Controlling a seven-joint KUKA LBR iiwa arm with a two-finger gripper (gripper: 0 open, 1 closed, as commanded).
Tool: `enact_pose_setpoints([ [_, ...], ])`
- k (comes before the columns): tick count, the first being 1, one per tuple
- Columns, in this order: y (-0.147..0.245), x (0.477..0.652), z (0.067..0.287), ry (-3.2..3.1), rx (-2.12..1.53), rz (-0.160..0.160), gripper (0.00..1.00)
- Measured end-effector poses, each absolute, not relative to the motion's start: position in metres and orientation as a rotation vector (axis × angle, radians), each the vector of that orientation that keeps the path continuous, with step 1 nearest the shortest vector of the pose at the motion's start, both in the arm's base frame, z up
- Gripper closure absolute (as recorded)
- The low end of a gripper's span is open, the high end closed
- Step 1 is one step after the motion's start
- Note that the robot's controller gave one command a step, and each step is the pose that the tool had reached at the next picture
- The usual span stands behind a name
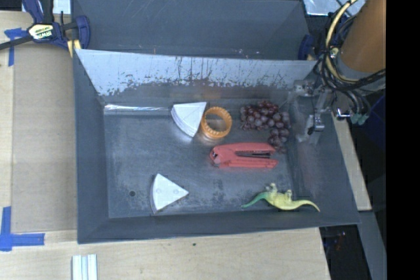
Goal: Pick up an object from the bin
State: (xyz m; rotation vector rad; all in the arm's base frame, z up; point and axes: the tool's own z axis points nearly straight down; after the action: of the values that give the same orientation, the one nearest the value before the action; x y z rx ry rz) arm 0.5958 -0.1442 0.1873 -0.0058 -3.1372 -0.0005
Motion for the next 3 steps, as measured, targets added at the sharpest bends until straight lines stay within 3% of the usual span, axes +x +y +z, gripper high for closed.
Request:
enact_pose_setpoints([
  [1,-0.144,0.597,0.192,-3.143,-0.003,0.001,0.0],
  [3,-0.094,0.609,0.149,-3.117,0.426,0.002,0.0],
])
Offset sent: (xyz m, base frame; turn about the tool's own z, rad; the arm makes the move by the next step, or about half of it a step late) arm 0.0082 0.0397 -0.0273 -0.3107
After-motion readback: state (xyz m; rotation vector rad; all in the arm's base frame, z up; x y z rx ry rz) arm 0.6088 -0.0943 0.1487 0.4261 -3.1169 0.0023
